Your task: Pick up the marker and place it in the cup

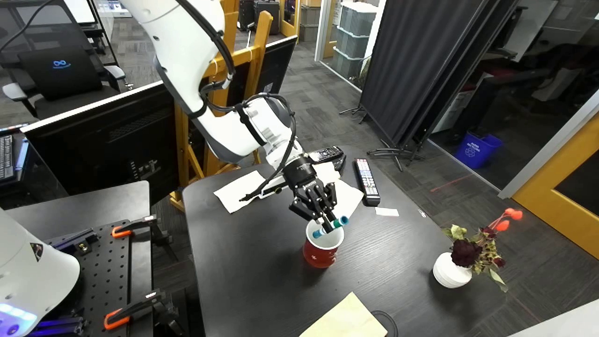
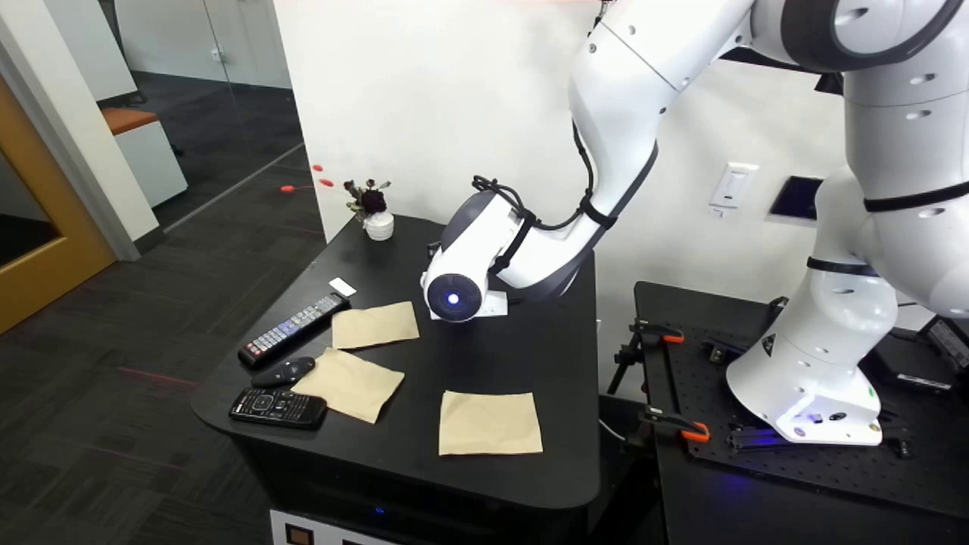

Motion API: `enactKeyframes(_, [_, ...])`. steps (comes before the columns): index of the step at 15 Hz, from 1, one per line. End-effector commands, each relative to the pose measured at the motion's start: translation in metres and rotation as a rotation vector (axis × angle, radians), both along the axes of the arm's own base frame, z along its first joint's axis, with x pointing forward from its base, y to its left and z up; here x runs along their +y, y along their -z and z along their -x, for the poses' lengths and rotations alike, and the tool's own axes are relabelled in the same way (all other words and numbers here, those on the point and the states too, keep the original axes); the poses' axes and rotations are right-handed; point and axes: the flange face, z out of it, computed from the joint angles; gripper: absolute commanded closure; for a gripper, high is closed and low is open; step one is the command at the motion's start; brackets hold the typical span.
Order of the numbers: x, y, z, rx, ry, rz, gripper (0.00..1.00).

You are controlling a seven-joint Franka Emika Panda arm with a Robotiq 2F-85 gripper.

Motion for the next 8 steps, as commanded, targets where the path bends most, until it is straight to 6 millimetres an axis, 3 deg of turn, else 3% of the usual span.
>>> enactKeyframes(1, [0.0005,0.0064,-0.0052,-0.001,-0.001,-0.014,0.53])
enactKeyframes(8, [-0.0003,0.0118,-0.0062,0.004,0.005,-0.009,0.01])
